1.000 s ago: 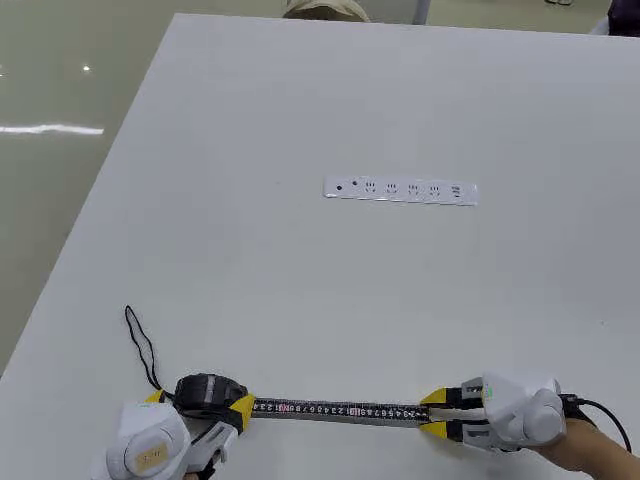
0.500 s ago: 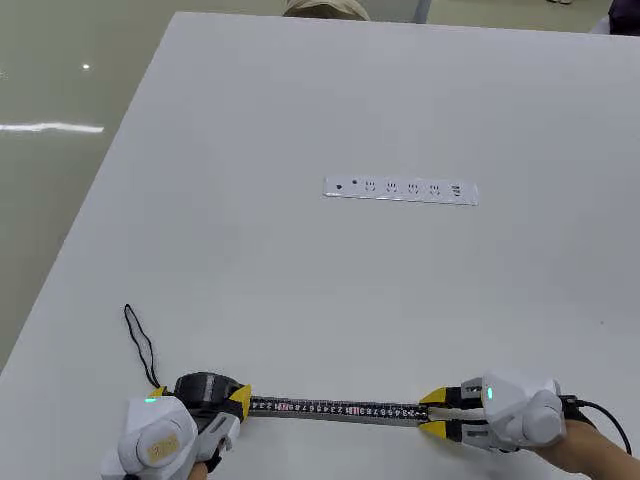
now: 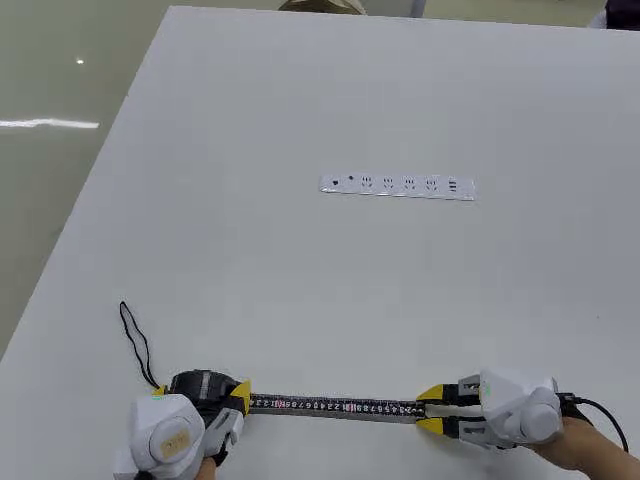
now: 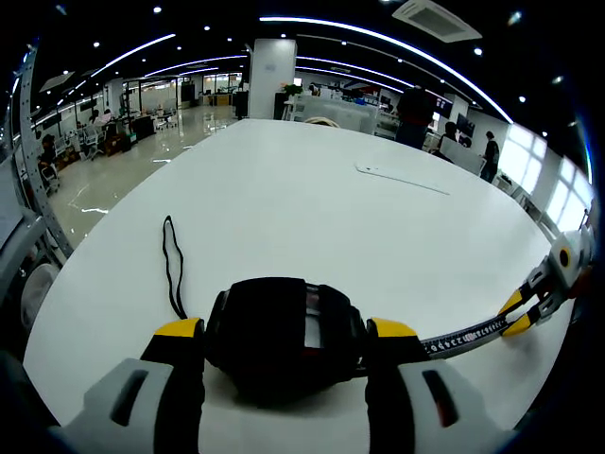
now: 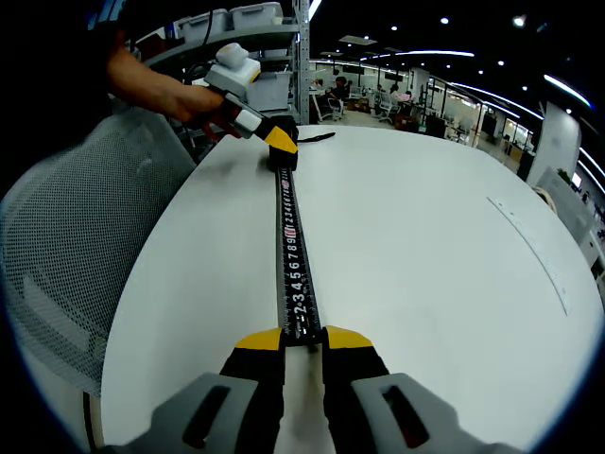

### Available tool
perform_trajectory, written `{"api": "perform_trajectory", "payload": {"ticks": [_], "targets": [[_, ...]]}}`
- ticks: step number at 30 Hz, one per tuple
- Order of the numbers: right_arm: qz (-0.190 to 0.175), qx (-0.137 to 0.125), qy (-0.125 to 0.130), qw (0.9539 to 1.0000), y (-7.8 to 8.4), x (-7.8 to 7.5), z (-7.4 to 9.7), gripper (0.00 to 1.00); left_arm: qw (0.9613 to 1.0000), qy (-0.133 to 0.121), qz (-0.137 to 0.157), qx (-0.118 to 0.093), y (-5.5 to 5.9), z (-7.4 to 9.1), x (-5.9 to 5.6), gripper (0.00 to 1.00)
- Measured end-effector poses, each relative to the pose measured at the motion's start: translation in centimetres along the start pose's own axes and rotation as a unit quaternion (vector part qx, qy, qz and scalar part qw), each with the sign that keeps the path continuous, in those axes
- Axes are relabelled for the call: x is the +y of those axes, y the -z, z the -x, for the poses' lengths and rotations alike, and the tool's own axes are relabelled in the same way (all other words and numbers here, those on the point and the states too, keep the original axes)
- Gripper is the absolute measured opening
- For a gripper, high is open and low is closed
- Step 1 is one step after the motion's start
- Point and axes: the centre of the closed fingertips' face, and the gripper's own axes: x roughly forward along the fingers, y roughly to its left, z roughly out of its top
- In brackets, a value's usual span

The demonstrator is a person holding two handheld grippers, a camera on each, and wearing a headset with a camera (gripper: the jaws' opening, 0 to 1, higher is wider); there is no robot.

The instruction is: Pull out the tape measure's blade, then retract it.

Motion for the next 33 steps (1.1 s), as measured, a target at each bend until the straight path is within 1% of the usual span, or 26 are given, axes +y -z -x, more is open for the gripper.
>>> {"api": "perform_trajectory", "payload": {"ticks": [2, 10, 18, 22, 25, 27, 33], "targets": [[-0.001, -0.001, 0.0, 1.0, -0.08, 0.05, 0.03, 0.13, 1.0, -0.003, 0.01, 0.001, 0.07, 0.02, 0.1, 0.67], [0.003, 0.002, 0.004, 1.0, 0.04, -0.06, 0.1, 0.13, 0.9998, -0.012, 0.013, 0.0, 0.09, 0.06, 0.16, 0.65], [0.005, 0.004, 0.005, 1.0, -0.1, -0.07, 0.19, 0.13, 0.9999, -0.014, 0.005, -0.001, 0.14, 0.02, 0.15, 0.65], [0.007, 0.003, 0.006, 1.0, -0.22, -0.13, 0.26, 0.13, 0.9998, -0.018, -0.009, -0.002, 0.29, -0.01, 0.1, 0.65], [0.006, 0.003, 0.006, 1.0, -0.31, -0.12, 0.31, 0.13, 0.9997, -0.019, -0.014, -0.004, 0.32, -0.02, 0.11, 0.65], [0.005, 0.002, 0.006, 1.0, -0.4, -0.09, 0.34, 0.13, 0.9998, -0.015, -0.008, -0.004, 0.3, -0.02, 0.18, 0.65], [0.006, 0.004, 0.006, 1.0, -0.37, -0.17, 0.25, 0.13, 0.9999, -0.012, -0.004, -0.003, 0.26, 0.02, 0.2, 0.65]]}}
